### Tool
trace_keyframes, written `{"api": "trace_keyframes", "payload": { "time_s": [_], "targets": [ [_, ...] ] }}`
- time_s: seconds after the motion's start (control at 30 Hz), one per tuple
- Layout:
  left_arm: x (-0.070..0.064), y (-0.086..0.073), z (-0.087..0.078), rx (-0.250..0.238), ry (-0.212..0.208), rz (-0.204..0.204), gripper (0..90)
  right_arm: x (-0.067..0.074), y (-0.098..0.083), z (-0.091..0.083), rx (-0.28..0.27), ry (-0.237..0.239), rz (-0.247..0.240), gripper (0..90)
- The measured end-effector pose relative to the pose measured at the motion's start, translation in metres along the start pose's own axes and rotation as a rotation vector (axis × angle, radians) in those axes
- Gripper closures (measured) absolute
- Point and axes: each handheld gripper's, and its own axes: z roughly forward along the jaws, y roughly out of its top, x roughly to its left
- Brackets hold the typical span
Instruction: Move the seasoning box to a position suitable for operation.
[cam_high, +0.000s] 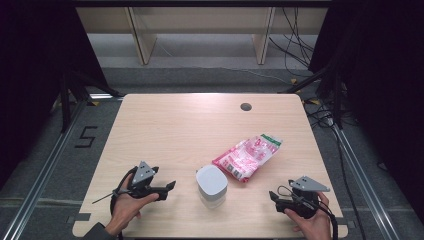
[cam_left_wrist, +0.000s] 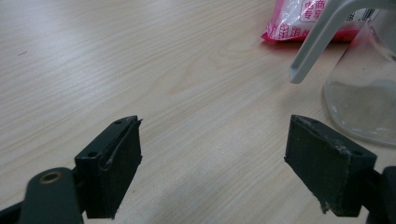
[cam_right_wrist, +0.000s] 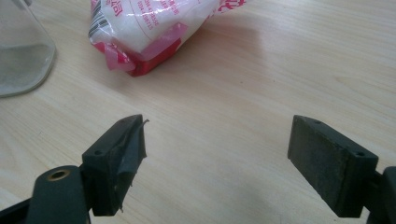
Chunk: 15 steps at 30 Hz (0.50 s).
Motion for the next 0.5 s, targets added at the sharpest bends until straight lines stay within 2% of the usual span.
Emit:
{"api": "trace_keyframes", "payload": {
  "time_s": [0.03,0.1,0.13,0.17,0.2,0.23,0.27,0.3,0.4,0.5],
  "targets": [
    [-0.0001,-0.0002,0.0003,0.002,-0.004,-0.004,17.5,-0.0009,0.0002,0.0006,-0.003,0.003,-0.014,19.8],
    [0.0002,-0.0002,0.0007,0.005,-0.009,0.000,17.2,-0.0008,0.0002,0.0007,-0.003,0.003,-0.013,19.8],
    [-0.0006,-0.0002,0.0016,0.003,-0.005,-0.026,17.0,-0.0012,0.0002,0.0008,-0.002,0.002,-0.014,19.8],
    [-0.0008,-0.0004,0.0020,0.001,-0.006,-0.028,17.2,-0.0013,0.0002,0.0009,-0.001,0.002,-0.014,19.8],
    [-0.0007,-0.0003,0.0017,0.000,-0.004,-0.015,17.8,-0.0045,0.0004,0.0022,-0.012,0.000,-0.048,19.8],
    [-0.0010,-0.0001,0.0015,0.001,-0.007,-0.013,18.2,-0.0036,0.0006,0.0012,-0.001,0.004,-0.033,19.7],
    [-0.0021,0.0000,0.0017,-0.008,-0.009,-0.021,18.2,-0.0043,0.0007,0.0013,0.000,0.004,-0.043,19.7],
    [-0.0016,0.0006,0.0015,-0.010,-0.015,-0.007,18.2,-0.0043,0.0007,0.0015,-0.001,0.005,-0.043,19.7],
    [-0.0018,0.0027,0.0025,-0.027,-0.050,-0.002,19.2,-0.0043,0.0008,0.0019,0.002,0.006,-0.040,19.8],
    [-0.0027,0.0050,0.0049,-0.031,-0.063,0.017,24.3,-0.0045,0.0008,0.0023,0.003,0.010,-0.039,19.8]
  ]
}}
